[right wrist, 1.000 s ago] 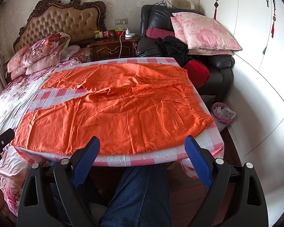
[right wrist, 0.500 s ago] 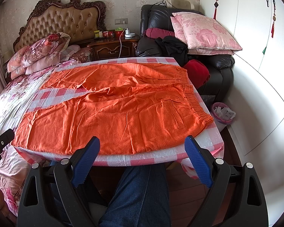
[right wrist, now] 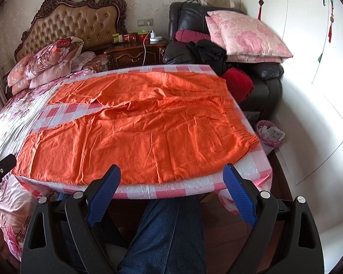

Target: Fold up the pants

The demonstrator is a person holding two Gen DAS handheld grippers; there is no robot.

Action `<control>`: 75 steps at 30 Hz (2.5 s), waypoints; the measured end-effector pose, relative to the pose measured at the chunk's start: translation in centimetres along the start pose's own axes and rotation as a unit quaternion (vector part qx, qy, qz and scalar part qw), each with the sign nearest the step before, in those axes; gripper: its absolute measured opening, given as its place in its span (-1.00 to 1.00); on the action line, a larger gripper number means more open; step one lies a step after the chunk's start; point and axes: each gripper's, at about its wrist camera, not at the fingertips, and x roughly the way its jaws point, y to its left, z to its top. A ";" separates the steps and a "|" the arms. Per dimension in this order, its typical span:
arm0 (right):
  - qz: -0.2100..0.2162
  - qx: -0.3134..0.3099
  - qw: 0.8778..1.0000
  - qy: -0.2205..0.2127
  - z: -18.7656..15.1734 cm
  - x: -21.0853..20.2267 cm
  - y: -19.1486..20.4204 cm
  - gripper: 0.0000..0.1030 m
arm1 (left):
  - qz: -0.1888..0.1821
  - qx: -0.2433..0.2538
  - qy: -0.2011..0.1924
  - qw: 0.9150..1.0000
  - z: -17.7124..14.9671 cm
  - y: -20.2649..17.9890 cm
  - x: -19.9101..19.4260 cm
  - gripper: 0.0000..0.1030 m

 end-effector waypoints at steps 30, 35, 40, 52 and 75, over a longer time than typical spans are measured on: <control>0.023 -0.144 0.965 0.217 30.8 42.7 -11.7 0.58 | 0.058 -0.127 0.087 0.986 6.8 15.1 14.5 0.92; 0.050 -0.172 0.957 0.229 30.7 44.9 -11.6 0.16 | 0.027 -0.096 0.098 0.990 10.8 16.3 17.0 0.92; 0.077 -0.188 0.958 0.204 30.9 42.9 -11.3 -0.78 | 0.005 -0.070 0.103 0.992 18.6 16.8 21.8 0.91; 0.199 -0.223 0.954 0.014 28.0 24.0 -7.9 -0.81 | -0.119 -0.294 0.216 0.923 33.2 23.0 43.7 0.25; 0.252 -0.216 0.943 -0.034 20.7 14.5 -11.7 -0.81 | -0.140 -0.375 0.220 0.890 30.4 25.8 36.8 -0.98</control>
